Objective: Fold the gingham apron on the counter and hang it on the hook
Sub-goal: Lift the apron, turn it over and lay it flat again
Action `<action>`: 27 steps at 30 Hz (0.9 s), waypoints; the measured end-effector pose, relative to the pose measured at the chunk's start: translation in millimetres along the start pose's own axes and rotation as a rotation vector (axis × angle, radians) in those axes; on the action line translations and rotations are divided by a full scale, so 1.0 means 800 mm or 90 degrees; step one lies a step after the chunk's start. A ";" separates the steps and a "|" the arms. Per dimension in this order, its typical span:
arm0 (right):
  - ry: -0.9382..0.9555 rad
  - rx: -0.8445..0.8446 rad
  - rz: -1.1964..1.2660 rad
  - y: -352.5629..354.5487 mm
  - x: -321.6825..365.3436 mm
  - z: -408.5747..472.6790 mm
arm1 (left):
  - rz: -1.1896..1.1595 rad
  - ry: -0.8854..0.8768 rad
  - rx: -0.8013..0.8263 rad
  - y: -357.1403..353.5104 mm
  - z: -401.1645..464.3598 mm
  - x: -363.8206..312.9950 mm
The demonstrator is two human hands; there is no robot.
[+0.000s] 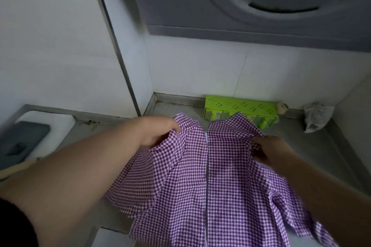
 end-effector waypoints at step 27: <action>0.303 0.092 0.149 -0.072 0.125 -0.304 | 0.104 -0.444 0.041 -0.004 -0.240 -0.084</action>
Point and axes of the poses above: each hand's wrist, its own z-axis towards the middle knuckle, its own y-axis out of the back of the hand, x = y × z, the point moved 5 cm from there along z, towards the middle knuckle, and after that the axes turned 9 degrees about -x, right-handed, at the moved point
